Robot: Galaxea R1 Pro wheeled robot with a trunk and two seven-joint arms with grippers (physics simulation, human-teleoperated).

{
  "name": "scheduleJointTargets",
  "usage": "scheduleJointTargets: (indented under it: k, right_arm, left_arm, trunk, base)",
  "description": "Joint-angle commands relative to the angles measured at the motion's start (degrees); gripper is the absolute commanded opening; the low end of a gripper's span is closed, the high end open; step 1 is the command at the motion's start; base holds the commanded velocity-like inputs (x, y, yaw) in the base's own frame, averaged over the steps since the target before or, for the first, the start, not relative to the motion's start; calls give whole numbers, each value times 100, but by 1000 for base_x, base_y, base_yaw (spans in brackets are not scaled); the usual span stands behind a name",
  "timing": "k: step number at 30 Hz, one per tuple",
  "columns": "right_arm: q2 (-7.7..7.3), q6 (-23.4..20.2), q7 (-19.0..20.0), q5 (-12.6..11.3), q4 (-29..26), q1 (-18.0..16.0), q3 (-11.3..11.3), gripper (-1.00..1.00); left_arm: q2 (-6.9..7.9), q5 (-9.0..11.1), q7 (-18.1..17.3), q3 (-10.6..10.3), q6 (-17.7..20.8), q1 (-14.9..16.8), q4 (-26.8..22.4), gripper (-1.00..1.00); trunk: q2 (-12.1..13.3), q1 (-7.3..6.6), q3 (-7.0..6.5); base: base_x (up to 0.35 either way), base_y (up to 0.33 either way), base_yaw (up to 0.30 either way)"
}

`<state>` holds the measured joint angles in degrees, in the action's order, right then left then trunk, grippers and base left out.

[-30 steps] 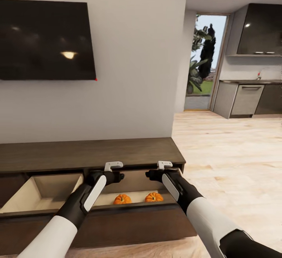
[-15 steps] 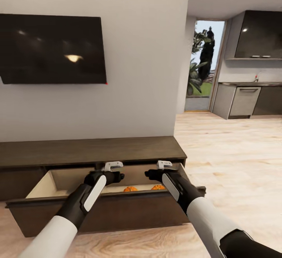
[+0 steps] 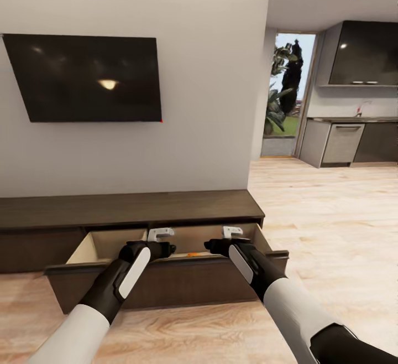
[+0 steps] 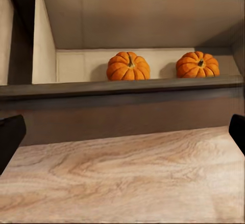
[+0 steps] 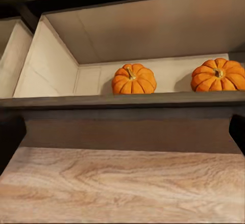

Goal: Place each of the two pumpkins and all three candles from the living room inside a cabinet in the living room (use any cabinet), then make sure every cabinet is closed, and position the cauldron so it is next to a table in the living room.

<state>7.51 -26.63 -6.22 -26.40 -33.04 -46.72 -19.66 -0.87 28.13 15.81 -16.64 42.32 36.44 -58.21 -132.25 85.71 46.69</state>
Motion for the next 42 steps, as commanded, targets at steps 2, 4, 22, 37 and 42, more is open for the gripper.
scheduleJointTargets:
  k: [2,4,22,37,42]
  right_arm:
    - [-4,-18,-54,-65,-9,-4,-30,100]
    - [-4,-18,-54,-66,-11,-4,-30,100]
    - [-4,-121,-115,-55,50,-4,-14,100]
    - [-13,-550,-475,-48,70,-4,23,100]
    - [-13,-553,-492,-49,70,-4,23,100]
  left_arm:
    - [-10,43,54,-11,10,3,-3,100]
    - [-12,33,56,-13,8,3,1,100]
    - [-35,28,97,-15,-1,3,55,100]
    - [-37,8,95,-38,0,3,56,100]
    - [-12,8,113,-65,-47,3,11,100]
  trunk:
    - [79,-49,-30]
    - [159,-93,-66]
    - [881,-488,-389]
    - [1282,-708,-569]
    - [1282,-708,-569]
  base:
    - [-313,102,0]
    - [-313,82,0]
    - [-115,7,0]
    - [0,0,0]
    - [0,0,0]
